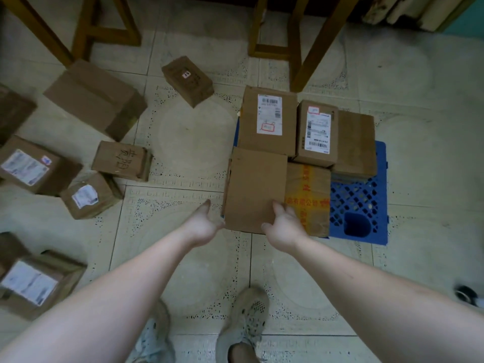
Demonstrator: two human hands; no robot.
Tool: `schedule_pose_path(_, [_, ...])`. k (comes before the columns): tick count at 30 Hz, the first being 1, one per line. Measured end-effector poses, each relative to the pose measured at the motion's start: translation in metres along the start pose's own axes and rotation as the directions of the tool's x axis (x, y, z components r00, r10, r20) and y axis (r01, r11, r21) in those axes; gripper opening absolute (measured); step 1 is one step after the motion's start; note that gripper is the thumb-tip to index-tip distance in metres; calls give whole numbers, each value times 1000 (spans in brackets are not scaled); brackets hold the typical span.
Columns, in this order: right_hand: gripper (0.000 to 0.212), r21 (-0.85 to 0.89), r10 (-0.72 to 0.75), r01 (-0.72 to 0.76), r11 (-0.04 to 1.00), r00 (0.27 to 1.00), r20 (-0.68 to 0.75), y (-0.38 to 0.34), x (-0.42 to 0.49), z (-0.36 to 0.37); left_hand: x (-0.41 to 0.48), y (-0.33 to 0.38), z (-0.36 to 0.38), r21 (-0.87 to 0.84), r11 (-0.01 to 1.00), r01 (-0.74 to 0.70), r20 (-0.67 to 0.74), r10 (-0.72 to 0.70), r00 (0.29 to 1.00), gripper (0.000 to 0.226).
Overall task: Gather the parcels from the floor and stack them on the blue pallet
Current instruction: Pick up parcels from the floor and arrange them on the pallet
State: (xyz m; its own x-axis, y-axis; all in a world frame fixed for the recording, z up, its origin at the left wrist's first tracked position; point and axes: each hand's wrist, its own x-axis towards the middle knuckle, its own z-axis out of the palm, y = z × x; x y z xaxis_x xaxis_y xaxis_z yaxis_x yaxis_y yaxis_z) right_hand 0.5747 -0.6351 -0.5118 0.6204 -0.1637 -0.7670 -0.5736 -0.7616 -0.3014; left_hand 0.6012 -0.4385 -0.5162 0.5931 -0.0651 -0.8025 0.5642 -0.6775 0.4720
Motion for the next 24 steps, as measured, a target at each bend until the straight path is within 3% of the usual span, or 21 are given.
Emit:
schedule_pose_path(4, [68,-76,-37,37,996,999,1,-31,-10,-17,-15,-18,-48,55,998,17,-85,-12,996,77])
schedule_pose_path(12, [68,-154,-178,172,973,984,-24,-167,-37,-15,-44,-66,-173,2,999,40,-233,-38,972,76])
schedule_pose_path(16, [67,-218,-194,185,958,981,-21,-234,-57,24,-60,-118,-233,-63,998,15,-262,-31,964,77])
schedule_pose_path(24, [65,-369,-233,244,897,970,74,-367,-101,139,-120,-283,-346,-191,973,129,-296,-183,937,76])
